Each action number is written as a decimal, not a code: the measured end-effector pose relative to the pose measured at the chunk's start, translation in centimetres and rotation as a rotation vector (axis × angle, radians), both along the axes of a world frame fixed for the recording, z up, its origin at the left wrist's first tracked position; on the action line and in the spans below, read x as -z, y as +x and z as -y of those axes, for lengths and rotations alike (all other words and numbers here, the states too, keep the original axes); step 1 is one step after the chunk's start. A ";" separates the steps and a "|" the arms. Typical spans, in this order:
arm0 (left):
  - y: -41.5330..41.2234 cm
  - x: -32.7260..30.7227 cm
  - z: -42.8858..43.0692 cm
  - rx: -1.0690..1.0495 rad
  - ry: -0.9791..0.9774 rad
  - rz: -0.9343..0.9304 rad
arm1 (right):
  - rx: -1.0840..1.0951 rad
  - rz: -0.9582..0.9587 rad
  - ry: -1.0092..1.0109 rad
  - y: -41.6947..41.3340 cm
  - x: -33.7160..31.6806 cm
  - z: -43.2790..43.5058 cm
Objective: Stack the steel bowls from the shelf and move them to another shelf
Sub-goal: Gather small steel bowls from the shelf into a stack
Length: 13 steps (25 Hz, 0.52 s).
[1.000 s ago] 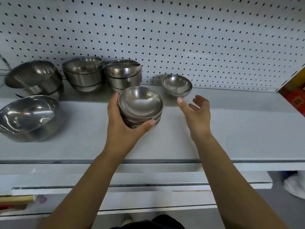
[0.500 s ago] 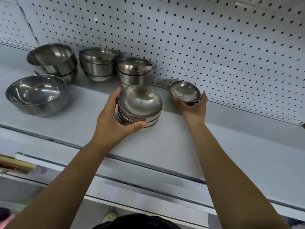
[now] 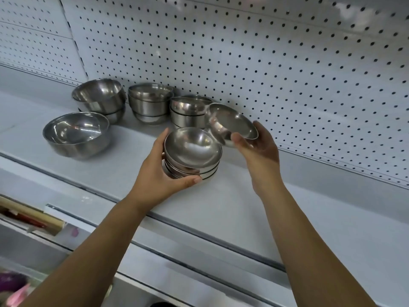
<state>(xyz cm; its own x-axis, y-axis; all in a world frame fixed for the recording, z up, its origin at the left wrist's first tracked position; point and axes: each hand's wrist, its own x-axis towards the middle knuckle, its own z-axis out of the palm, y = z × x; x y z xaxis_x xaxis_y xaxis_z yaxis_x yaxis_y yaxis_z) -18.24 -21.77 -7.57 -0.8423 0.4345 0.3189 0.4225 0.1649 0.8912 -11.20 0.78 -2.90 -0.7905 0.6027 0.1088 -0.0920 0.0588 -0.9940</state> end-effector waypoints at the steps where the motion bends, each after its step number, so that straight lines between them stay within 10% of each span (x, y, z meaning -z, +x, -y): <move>1: 0.0 0.0 0.0 -0.009 -0.005 -0.012 | -0.062 -0.018 0.009 0.0 -0.6 0.6; 13: 0.2 -0.3 -0.2 -0.039 -0.033 -0.097 | -0.386 0.010 0.066 -0.8 1.3 2.8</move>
